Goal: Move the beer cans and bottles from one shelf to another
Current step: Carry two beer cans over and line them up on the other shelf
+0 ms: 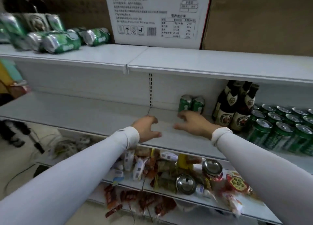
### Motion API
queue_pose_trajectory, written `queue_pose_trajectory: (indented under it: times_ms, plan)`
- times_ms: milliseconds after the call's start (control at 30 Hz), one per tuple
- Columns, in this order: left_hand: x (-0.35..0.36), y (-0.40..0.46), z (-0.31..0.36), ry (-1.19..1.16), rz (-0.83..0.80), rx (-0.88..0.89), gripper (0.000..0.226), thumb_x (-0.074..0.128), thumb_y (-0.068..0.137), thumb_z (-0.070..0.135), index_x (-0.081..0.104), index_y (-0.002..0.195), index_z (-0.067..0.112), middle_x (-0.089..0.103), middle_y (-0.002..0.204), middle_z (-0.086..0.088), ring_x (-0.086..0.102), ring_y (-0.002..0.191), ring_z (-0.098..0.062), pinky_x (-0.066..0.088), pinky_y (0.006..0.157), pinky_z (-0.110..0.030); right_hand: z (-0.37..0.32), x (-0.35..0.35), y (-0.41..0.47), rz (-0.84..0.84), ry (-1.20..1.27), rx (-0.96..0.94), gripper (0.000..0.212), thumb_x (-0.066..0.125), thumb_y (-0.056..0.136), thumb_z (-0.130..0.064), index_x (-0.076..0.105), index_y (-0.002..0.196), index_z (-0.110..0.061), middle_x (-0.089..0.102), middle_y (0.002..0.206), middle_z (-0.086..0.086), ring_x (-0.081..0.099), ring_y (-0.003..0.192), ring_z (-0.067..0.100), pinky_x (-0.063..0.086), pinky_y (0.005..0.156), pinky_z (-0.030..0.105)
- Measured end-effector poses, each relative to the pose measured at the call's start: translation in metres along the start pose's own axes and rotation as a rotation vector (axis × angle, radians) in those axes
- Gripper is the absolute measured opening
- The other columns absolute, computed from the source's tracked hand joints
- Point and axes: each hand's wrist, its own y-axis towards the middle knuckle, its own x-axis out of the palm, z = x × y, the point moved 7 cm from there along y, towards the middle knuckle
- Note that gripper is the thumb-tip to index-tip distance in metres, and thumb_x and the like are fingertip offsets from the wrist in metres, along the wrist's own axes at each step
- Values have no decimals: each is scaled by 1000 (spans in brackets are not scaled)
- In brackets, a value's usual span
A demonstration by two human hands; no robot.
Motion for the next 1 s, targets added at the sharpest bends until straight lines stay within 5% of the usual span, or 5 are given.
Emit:
queue_pose_trajectory:
  times_ms: [333, 600, 1000]
  plan:
    - [-144, -139, -181, 68, 164, -170, 63, 66, 85, 45, 46, 136, 14, 50, 138, -3, 47, 126, -18, 36, 102, -27, -257, 36, 41, -66, -52, -304, 62, 71, 85, -47, 54, 135, -15, 61, 131, 4, 61, 111, 18, 49, 98, 33]
    - [-300, -245, -347, 191, 350, -201, 60, 67, 83, 47, 52, 130, 14, 58, 127, -3, 55, 115, -17, 41, 96, -24, -491, 33, 89, 92, 17, -516, 57, 72, 83, -48, 58, 130, -20, 64, 119, -2, 63, 103, 11, 53, 92, 30]
    - [-427, -213, -518, 263, 474, -199, 58, 67, 81, 50, 52, 128, 19, 60, 123, 3, 57, 108, -13, 46, 95, -28, -678, 40, 217, 146, -133, -695, 60, 69, 85, -50, 53, 135, -20, 61, 125, -3, 61, 107, 13, 53, 93, 33]
